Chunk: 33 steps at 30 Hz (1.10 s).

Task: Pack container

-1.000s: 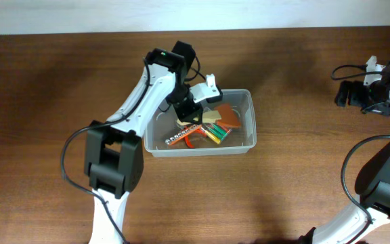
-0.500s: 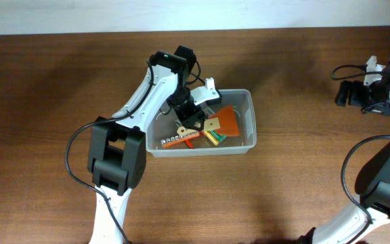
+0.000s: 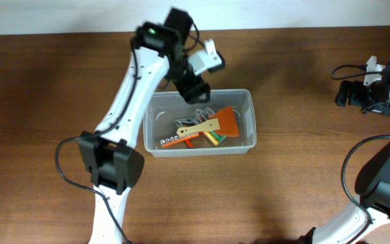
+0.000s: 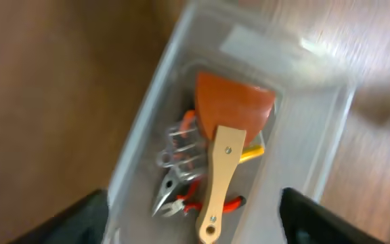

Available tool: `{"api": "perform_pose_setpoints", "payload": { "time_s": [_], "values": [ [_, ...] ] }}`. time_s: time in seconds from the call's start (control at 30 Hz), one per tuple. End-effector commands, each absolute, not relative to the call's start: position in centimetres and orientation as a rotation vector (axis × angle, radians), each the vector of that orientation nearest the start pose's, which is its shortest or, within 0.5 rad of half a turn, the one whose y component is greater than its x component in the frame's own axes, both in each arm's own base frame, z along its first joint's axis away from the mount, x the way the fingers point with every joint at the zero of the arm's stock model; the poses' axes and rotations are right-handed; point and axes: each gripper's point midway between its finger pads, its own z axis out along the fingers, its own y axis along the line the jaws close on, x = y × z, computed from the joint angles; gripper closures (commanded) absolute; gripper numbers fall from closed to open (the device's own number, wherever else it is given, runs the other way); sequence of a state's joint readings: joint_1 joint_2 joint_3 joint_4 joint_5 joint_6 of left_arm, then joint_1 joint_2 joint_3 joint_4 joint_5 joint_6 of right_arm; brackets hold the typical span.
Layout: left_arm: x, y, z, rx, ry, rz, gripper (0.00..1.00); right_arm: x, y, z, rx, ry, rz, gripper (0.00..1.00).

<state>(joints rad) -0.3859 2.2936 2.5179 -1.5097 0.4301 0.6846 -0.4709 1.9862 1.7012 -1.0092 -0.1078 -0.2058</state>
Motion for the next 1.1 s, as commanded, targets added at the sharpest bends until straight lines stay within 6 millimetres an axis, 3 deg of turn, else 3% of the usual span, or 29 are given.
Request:
{"api": "perform_pose_setpoints", "payload": {
  "time_s": [0.0, 0.07, 0.13, 0.23, 0.37, 0.47, 0.53, 0.67, 0.77, 0.87, 0.97, 1.07],
  "values": [
    [42.9, -23.3, 25.5, 1.383, 2.248, -0.492, 0.07, 40.5, -18.5, 10.7, 0.362, 2.822, 0.028, 0.01],
    [42.7, -22.2, 27.8, 1.348, 2.221, -0.469, 0.01, 40.5, -18.5, 10.7, 0.362, 2.822, 0.028, 0.01],
    [42.4, -20.8, 30.0, 1.307, 2.199, -0.444, 0.01, 40.5, -18.5, 10.7, 0.362, 2.822, 0.028, 0.01],
    [42.9, -18.5, 33.1, 1.104, 2.225, -0.389, 0.01, 40.5, -18.5, 10.7, 0.362, 2.822, 0.028, 0.01],
    [41.9, -16.6, 36.4, 0.977, 2.206, -0.38, 0.01, 40.5, -18.5, 10.7, 0.362, 2.822, 0.028, 0.01],
    [40.3, -15.8, 39.2, 0.869, 2.191, -0.396, 0.01, 40.5, -18.5, 10.7, 0.362, 2.822, 0.028, 0.01],
    [38.1, -15.1, 42.1, 0.828, 2.141, -0.375, 0.01, 40.5, -18.5, 10.7, 0.362, 2.822, 0.028, 0.01],
    [34.6, -12.7, 45.4, 0.743, 2.106, -0.262, 0.01, 40.5, -18.5, 10.7, 0.362, 2.822, 0.028, 0.01],
    [32.0, -10.6, 46.5, 0.608, 2.138, -0.207, 0.01, 40.5, -18.5, 10.7, 0.362, 2.822, 0.028, 0.01],
    [28.3, -9.7, 46.9, 0.591, 2.146, -0.21, 0.01, 40.5, -18.5, 10.7, 0.362, 2.822, 0.028, 0.01],
    [24.6, -8.7, 45.9, 0.592, 2.177, -0.207, 0.01, 40.5, -18.5, 10.7, 0.362, 2.822, 0.028, 0.01],
    [21.2, -7.5, 43.5, 0.538, 2.251, -0.2, 0.01, 40.5, -18.5, 10.7, 0.362, 2.822, 0.028, 0.01]
  ]
}}
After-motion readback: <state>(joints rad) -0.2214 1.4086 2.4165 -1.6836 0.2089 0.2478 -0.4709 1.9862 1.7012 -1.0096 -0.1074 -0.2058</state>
